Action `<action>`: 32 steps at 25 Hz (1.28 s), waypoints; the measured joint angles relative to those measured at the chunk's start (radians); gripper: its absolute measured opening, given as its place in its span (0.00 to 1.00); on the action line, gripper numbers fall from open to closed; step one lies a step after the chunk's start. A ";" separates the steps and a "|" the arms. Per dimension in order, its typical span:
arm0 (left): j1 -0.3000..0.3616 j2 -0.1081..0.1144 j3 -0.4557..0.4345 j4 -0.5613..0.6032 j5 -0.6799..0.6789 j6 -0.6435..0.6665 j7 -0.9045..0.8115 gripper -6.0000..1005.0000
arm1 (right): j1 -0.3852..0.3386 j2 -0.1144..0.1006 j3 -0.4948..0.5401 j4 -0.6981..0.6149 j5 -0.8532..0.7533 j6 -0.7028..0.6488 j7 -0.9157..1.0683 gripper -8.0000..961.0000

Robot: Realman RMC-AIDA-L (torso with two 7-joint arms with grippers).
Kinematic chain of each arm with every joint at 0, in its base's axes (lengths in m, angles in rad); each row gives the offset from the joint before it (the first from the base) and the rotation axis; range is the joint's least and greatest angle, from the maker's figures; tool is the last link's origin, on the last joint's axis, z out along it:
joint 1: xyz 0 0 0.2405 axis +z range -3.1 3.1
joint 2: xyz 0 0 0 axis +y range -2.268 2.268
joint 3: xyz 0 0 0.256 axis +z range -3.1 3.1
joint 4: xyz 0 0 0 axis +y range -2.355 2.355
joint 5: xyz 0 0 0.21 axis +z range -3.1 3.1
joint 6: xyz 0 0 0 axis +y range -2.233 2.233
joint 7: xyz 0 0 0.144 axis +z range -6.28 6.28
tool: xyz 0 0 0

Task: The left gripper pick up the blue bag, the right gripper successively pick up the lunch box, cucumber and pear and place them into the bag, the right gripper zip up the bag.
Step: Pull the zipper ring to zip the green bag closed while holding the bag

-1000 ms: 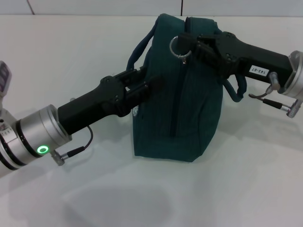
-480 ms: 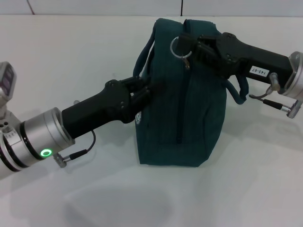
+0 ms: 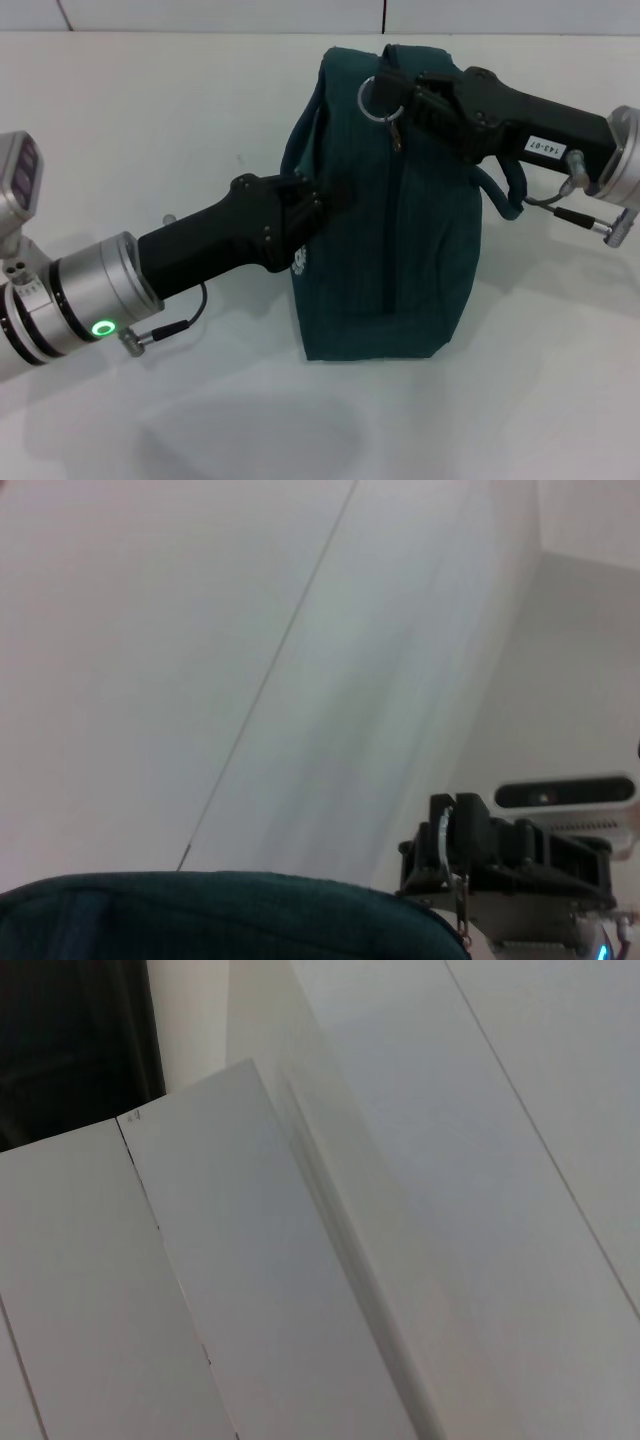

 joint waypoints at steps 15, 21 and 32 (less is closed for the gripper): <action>0.000 0.003 0.002 0.000 0.008 0.044 0.030 0.07 | -0.005 -0.012 0.027 -0.016 0.001 -0.020 0.031 0.08; 0.002 0.002 0.002 0.000 0.033 0.141 0.100 0.07 | -0.003 -0.012 0.027 -0.010 0.000 -0.016 0.029 0.09; 0.001 0.001 0.010 0.000 0.070 0.156 0.115 0.07 | 0.001 -0.012 0.026 -0.009 0.000 -0.008 0.028 0.09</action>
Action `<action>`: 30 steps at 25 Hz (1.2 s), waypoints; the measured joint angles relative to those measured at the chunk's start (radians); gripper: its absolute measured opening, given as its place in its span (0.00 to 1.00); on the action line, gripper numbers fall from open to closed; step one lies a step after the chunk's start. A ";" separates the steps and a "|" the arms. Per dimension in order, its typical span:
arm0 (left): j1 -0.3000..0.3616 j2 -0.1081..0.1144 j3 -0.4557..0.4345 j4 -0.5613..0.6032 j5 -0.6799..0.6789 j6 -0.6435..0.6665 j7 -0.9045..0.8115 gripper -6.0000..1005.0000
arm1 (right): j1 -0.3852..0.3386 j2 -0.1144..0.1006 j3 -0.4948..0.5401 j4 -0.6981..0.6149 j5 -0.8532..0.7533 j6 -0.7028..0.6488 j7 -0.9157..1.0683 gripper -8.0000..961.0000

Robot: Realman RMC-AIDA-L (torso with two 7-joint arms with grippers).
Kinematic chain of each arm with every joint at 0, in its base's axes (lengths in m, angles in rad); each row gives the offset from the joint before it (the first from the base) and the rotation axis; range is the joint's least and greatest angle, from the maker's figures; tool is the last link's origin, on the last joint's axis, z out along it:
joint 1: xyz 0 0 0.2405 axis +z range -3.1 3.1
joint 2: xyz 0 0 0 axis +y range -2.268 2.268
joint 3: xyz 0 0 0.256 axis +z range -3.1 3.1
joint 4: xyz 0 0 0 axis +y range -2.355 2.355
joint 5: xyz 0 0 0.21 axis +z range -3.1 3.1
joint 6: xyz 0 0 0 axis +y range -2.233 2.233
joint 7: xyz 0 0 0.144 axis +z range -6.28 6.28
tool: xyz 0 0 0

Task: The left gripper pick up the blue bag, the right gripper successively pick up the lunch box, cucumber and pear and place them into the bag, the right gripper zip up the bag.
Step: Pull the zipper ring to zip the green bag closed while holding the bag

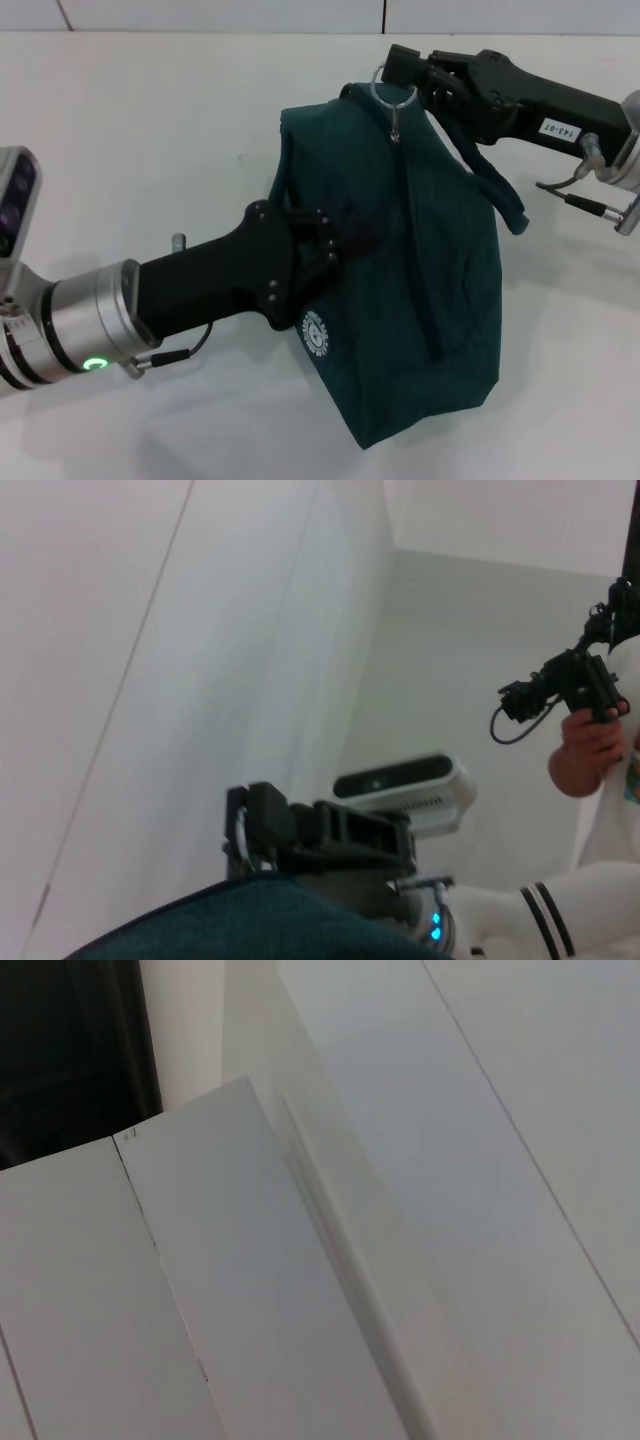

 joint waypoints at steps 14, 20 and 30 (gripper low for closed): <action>0.003 0.000 0.003 0.012 0.041 0.021 0.005 0.07 | 0.001 0.000 0.001 -0.001 0.001 0.010 -0.004 0.09; 0.007 -0.001 -0.003 0.012 0.033 0.016 0.005 0.07 | 0.000 0.002 0.001 -0.001 0.001 0.006 -0.004 0.09; 0.015 -0.002 -0.004 0.004 0.031 0.017 0.025 0.07 | -0.008 0.009 -0.001 0.004 -0.027 0.095 -0.037 0.09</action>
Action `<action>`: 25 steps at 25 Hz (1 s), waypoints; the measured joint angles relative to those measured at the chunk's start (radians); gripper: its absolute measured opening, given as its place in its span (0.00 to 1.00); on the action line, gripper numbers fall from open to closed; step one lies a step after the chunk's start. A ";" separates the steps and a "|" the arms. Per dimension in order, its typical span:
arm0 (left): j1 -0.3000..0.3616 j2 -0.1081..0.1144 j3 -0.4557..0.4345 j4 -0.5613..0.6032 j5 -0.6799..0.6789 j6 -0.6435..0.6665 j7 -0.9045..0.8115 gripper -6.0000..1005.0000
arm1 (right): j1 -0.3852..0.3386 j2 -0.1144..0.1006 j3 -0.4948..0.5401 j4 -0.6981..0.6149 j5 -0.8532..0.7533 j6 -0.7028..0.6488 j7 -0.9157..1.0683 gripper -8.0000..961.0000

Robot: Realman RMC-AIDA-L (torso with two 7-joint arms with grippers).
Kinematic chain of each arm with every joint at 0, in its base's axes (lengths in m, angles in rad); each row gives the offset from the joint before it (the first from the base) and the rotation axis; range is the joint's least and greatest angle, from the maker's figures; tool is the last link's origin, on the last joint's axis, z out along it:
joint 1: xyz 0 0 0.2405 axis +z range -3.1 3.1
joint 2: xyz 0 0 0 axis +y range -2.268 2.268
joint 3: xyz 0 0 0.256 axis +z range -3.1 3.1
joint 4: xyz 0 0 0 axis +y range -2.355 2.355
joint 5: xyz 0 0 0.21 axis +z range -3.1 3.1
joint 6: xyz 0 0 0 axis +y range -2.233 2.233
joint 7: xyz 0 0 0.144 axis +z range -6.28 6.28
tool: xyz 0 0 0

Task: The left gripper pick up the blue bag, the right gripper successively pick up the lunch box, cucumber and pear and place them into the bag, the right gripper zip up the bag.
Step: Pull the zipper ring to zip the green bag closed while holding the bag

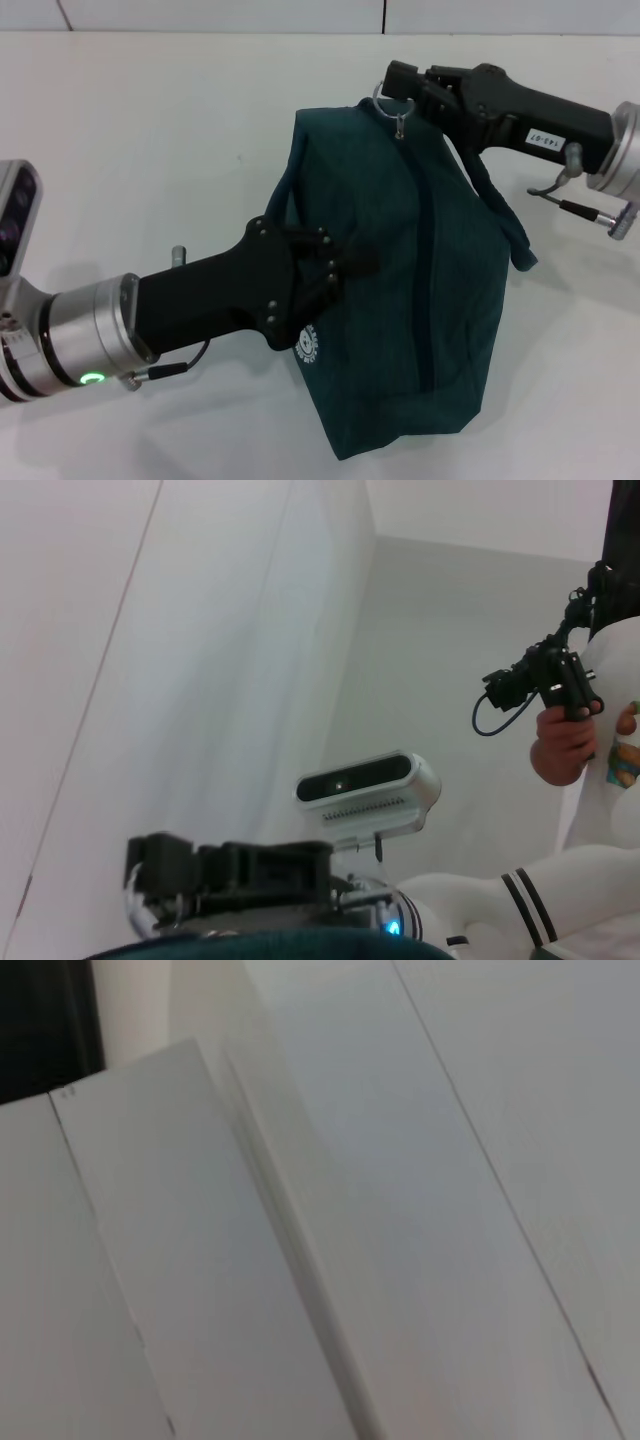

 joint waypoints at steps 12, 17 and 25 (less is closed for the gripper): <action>0.041 0.003 -0.033 -0.001 -0.027 -0.006 0.000 0.08 | 0.000 0.007 0.035 0.007 -0.009 0.047 -0.048 0.09; 0.060 0.003 -0.090 -0.005 -0.027 -0.017 0.001 0.09 | -0.004 0.008 0.074 0.007 -0.010 0.051 -0.065 0.09; 0.060 0.003 -0.120 -0.041 -0.062 -0.095 -0.006 0.11 | -0.011 0.016 0.101 0.007 -0.008 0.067 -0.081 0.09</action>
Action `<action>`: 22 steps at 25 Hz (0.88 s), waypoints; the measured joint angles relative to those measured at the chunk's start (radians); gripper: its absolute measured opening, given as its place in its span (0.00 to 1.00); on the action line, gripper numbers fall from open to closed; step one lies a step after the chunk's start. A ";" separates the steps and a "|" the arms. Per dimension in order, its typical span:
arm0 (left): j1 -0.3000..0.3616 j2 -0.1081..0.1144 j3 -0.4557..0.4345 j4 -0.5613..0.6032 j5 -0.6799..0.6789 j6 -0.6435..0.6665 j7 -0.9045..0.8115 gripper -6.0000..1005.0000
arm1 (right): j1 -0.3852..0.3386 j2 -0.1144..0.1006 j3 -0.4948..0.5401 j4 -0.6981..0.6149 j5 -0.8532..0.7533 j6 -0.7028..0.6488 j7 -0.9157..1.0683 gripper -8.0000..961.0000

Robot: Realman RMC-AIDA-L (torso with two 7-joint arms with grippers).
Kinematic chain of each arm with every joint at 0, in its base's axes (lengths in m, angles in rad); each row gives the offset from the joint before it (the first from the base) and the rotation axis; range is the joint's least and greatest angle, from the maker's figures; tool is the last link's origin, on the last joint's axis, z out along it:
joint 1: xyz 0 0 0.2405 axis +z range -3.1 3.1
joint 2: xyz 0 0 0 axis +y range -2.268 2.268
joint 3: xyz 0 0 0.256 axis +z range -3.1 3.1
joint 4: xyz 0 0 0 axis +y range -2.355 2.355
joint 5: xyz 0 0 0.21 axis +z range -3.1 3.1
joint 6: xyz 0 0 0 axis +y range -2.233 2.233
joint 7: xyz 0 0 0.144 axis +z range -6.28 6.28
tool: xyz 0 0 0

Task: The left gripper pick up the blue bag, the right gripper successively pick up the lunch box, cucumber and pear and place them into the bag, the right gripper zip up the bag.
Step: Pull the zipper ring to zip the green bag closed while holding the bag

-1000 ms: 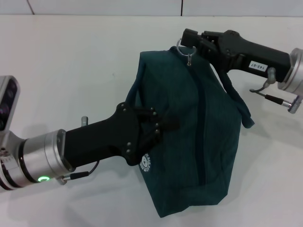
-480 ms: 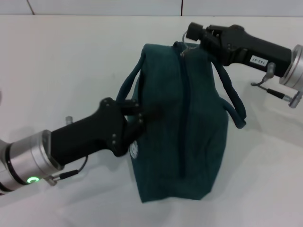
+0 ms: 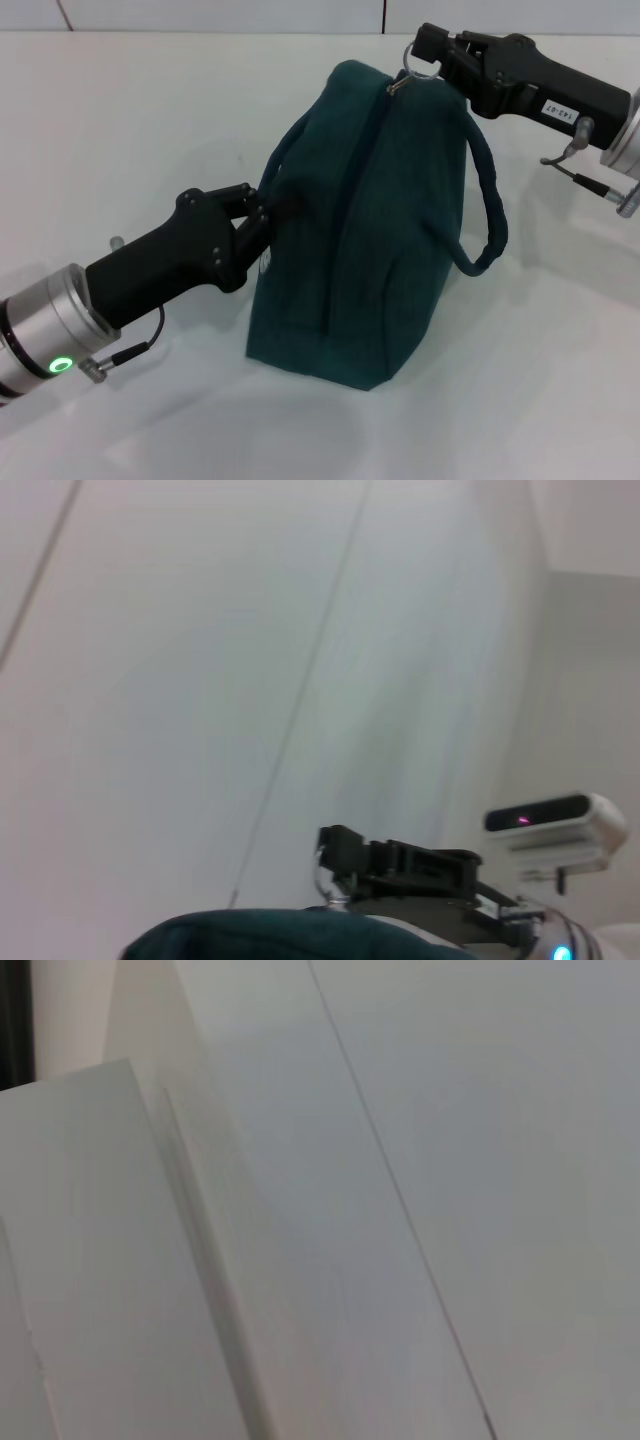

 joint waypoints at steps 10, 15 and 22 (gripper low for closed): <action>-0.024 0.000 -0.001 -0.014 -0.012 -0.027 0.000 0.13 | 0.014 0.007 0.005 0.000 0.009 0.089 -0.054 0.09; -0.026 0.000 0.000 -0.015 -0.009 -0.033 -0.001 0.14 | 0.032 0.009 0.007 0.000 0.016 0.137 -0.077 0.10; -0.024 -0.001 0.001 -0.015 -0.007 -0.038 -0.002 0.15 | 0.044 0.009 0.066 0.003 0.020 0.202 -0.115 0.10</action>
